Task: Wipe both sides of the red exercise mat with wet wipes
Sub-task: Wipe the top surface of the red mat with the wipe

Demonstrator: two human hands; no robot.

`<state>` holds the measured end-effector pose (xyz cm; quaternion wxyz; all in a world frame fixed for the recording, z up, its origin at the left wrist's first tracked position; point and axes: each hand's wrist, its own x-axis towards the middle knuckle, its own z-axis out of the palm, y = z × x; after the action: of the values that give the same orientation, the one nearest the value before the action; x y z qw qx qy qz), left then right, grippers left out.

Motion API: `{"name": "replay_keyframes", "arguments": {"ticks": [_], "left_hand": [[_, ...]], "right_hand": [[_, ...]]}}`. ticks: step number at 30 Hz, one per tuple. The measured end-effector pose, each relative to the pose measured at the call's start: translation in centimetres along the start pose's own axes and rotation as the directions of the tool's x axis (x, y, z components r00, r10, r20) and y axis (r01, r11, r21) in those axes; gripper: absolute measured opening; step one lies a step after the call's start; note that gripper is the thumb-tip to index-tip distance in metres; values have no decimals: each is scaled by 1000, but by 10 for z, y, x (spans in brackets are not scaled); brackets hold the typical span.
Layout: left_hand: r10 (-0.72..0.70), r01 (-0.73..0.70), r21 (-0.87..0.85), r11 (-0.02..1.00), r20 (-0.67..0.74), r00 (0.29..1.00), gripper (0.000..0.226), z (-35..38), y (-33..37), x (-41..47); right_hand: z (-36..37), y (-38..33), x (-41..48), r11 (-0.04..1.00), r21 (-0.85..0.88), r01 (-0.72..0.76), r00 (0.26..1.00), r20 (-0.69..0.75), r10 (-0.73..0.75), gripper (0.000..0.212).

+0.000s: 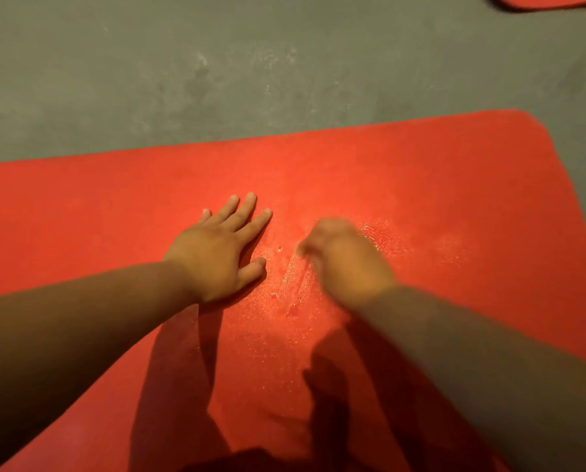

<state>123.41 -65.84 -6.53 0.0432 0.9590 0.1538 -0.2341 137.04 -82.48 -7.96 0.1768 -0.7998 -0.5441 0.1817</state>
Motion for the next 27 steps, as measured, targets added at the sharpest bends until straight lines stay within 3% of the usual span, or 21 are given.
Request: {"name": "replay_keyframes", "arguments": {"ticks": [2, 4, 7, 10, 11, 14, 16, 18, 20, 22, 24, 27], "left_hand": [[8, -8, 11, 1000, 2, 1000, 92, 0, 0, 1], [18, -18, 29, 999, 12, 1000, 93, -2, -1, 2], [36, -37, 57, 998, 16, 999, 93, -4, -4, 3], [44, -45, 71, 996, 8, 999, 92, -4, -6, 3], [43, -44, 74, 996, 9, 999, 92, -3, -6, 3], [40, -40, 63, 997, -8, 999, 92, -1, -6, 3], [46, -45, 63, 997, -7, 999, 93, -3, -6, 3], [52, -52, 72, 996, 1, 999, 93, -4, -7, 4], [41, -41, 70, 997, 5, 999, 93, -5, -7, 4], [21, -22, 75, 997, 13, 1000, 91, -6, -3, 2], [3, -4, 83, 997, 12, 1000, 94, -6, 3, 1], [-15, 14, 82, 996, 2, 1000, 89, -4, 9, 1]], "right_hand": [[-23, 37, 38, 972, 4, -233, 956, -182, 230, 19], [-35, 50, 50, 924, 15, -382, 898, -230, 375, 19], [-18, 23, 7, 970, -88, -227, 971, -93, 219, 17], [-2, -12, -56, 997, 33, 75, 990, 116, -78, 20], [-4, -4, -56, 993, 57, 108, 984, 136, -114, 19], [-32, 46, -8, 990, 10, -139, 990, -26, 140, 18], [-49, 73, 19, 934, -27, -355, 919, -193, 344, 18], [-43, 67, 15, 893, 0, -450, 865, -249, 436, 17], [-22, 38, -17, 928, 30, -372, 912, -175, 371, 20], [-7, 8, -60, 982, 59, -181, 981, -61, 185, 19], [-10, 6, -77, 998, 58, -23, 997, 69, 19, 19], [-38, 54, -42, 976, -4, -219, 976, -4, 219, 21]]}}
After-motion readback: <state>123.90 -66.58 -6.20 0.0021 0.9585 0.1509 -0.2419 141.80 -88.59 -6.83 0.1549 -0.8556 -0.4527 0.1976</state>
